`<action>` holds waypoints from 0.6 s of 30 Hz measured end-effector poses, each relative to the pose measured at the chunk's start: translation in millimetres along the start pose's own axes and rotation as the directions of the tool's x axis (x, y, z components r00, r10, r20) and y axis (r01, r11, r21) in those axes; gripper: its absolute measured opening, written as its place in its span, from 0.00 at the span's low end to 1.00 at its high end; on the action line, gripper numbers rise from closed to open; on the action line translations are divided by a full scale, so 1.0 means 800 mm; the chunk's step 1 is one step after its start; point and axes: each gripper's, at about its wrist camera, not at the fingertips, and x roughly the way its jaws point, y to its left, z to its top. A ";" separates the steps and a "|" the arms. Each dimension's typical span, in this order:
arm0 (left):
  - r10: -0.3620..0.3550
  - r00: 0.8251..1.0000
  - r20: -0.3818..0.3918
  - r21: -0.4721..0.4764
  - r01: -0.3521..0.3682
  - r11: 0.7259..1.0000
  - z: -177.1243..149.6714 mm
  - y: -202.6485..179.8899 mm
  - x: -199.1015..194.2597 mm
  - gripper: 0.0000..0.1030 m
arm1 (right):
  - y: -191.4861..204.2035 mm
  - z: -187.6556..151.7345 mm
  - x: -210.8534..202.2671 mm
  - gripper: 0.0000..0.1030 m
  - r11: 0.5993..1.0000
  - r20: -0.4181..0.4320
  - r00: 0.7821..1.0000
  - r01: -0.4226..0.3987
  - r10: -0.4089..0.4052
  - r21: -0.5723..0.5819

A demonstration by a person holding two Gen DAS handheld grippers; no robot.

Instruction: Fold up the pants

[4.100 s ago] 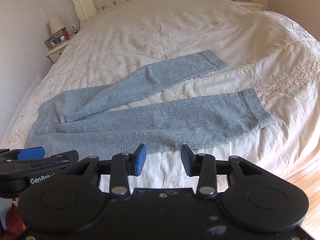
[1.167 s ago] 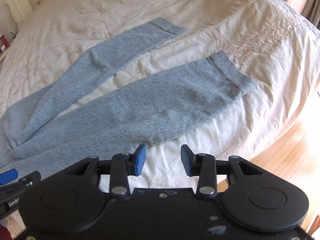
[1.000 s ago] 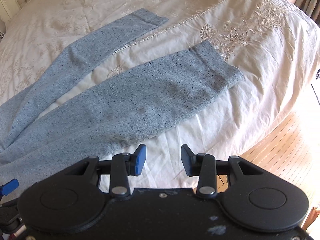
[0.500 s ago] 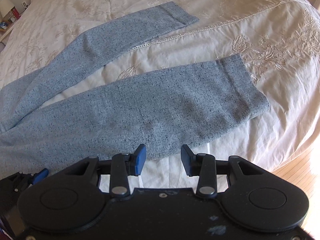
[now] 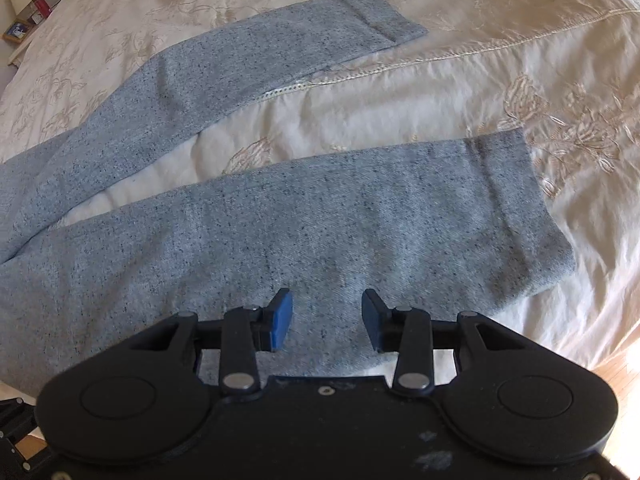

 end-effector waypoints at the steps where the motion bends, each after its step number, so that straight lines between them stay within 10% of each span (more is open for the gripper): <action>1: -0.004 1.000 0.009 -0.035 0.004 0.999 0.008 0.003 -0.002 0.08 | 0.010 0.004 0.006 0.40 1.000 -0.001 1.000 -0.015 0.015 -0.021; 8: -0.062 0.994 0.086 -0.269 0.083 0.960 0.027 0.038 -0.019 0.18 | 0.056 0.015 0.070 0.39 0.985 -0.080 0.995 -0.077 0.065 -0.157; 13: -0.070 0.995 0.075 -0.371 0.093 0.924 0.031 0.054 -0.016 0.19 | -0.002 0.031 0.073 0.34 0.993 -0.061 0.998 -0.014 0.007 -0.116; 18: -0.082 0.996 0.019 -0.317 0.084 0.945 0.025 0.030 -0.017 0.20 | -0.074 0.042 0.071 0.34 0.995 -0.036 0.995 0.093 -0.094 -0.028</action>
